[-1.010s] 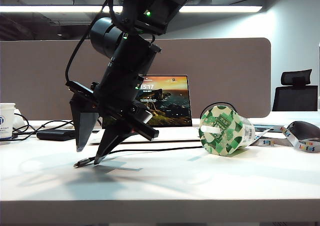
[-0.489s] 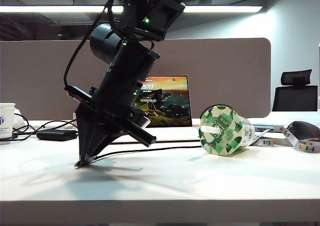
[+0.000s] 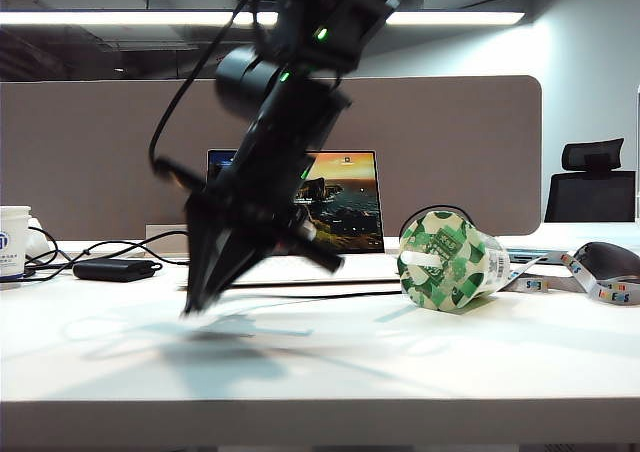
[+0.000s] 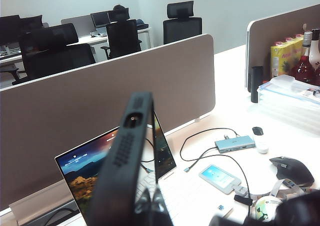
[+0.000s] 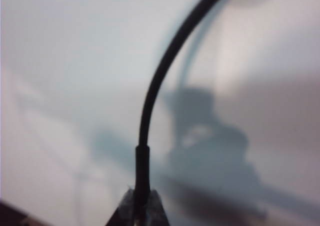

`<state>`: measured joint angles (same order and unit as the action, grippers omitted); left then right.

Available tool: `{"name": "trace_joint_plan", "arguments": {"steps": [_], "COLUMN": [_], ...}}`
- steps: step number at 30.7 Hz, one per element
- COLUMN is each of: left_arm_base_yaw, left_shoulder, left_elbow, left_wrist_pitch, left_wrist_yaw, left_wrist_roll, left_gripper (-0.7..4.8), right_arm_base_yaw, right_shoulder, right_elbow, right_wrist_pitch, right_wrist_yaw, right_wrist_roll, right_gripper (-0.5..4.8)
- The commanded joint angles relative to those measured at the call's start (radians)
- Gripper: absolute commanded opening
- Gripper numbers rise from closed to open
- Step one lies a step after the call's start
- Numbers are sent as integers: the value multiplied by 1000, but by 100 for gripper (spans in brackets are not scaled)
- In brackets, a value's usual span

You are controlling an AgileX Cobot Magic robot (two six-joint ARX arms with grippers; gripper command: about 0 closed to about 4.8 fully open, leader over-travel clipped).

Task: Pick up the black phone, pick up the charger plug, insert the charger plug into the phone's charging port, and finally place the connected phone back on the desk.

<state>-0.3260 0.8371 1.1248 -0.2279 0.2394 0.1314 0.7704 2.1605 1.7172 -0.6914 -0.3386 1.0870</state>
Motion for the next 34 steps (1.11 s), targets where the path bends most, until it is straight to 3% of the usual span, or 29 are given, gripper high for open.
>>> {"name": "trace_joint_plan", "arguments": {"steps": [1, 9, 17, 24, 34], "left_arm_base_yaw": [1, 1, 1, 1, 1], "left_shoulder": [-7, -7, -6, 18, 100], "left_elbow": [8, 8, 7, 7, 7], "left_wrist_pitch": [42, 41, 30, 26, 27], "left_wrist_yaw": [0, 0, 27, 182, 552], "left_wrist_roll": [3, 3, 3, -9, -9], "left_gripper": [-7, -7, -7, -7, -7], "right_arm_base_yaw": [-21, -72, -152, -211, -243], "right_shoulder": [-77, -247, -394, -516, -660], "right_elbow": [9, 9, 9, 9, 9], "right_wrist_pitch": [15, 36, 45, 60, 95], "right_wrist_yaw": [-54, -81, -95, -144, -162], "right_wrist_roll": [-96, -308, -430, -555, -676], "right_gripper": [-9, -9, -9, -9, -9]}}
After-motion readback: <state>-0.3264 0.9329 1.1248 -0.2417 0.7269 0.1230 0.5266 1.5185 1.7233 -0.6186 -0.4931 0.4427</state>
